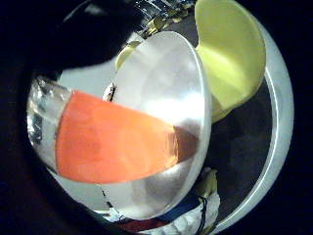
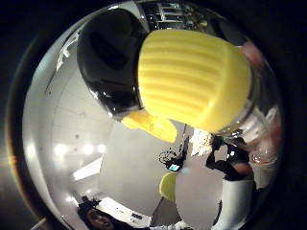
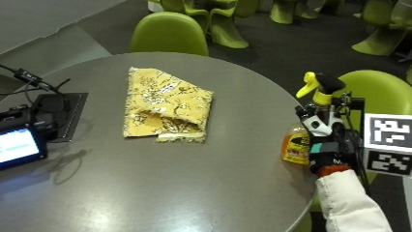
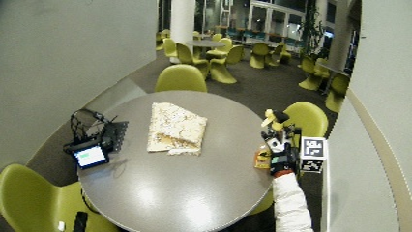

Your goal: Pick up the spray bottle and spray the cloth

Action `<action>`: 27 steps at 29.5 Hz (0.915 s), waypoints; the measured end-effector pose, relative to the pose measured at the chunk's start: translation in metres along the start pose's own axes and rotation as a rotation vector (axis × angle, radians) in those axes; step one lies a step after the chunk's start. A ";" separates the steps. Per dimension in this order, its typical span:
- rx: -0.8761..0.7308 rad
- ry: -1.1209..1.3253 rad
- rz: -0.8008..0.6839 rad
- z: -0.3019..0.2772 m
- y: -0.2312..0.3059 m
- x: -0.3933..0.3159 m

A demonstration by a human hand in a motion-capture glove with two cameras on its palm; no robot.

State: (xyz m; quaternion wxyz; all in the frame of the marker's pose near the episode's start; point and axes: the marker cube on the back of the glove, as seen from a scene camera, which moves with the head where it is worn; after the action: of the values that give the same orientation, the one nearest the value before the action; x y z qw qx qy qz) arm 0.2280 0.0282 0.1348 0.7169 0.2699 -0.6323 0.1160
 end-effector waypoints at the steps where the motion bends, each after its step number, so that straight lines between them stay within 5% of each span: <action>1: 0.007 0.008 -0.009 -0.002 -0.001 -0.002; 11: 0.087 0.721 -0.362 -0.009 -0.055 -0.146; 27: 0.181 1.470 -0.581 0.018 -0.085 -0.242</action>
State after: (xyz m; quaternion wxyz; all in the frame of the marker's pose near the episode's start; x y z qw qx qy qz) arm 0.2146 -0.0096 -0.1190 0.9273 0.3356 0.1104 0.1238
